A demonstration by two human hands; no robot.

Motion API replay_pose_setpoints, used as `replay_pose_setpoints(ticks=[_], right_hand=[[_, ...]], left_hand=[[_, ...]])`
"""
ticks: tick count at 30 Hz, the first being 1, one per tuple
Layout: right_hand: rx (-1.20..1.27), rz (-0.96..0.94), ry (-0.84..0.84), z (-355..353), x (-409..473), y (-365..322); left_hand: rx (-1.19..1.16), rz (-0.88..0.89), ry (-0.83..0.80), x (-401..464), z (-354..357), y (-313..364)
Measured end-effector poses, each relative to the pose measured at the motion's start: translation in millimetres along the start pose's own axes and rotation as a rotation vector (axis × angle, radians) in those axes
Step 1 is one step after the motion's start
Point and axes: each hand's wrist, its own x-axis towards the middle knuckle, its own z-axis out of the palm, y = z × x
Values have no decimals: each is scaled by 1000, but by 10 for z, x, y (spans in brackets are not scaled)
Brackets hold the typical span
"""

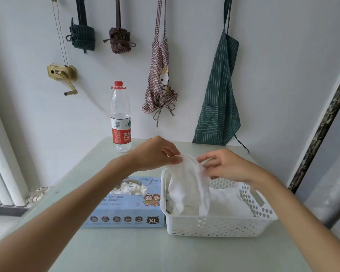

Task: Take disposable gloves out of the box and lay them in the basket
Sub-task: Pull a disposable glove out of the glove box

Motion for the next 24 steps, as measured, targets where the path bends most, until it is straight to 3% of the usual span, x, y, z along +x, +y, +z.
replay_pose_setpoints(ticks=[4, 10, 12, 17, 21, 24], right_hand=[[-136, -48, 25, -12, -23, -121], [-245, -139, 281, 12, 81, -146], [-202, -169, 350, -72, 57, -94], [53, -177, 286, -211, -13, -56], [85, -166, 343, -379, -85, -37], [88, -153, 443, -511, -115, 63]], left_hand=[[-36, -10, -10, 94, 40, 204], [-164, -46, 18, 184, 1, 371], [-257, -89, 9, 139, -24, 292], [-162, -114, -195, 98, 268, 1], [-209, -75, -20, 157, 433, -79], [-278, -31, 14, 168, 313, -68]])
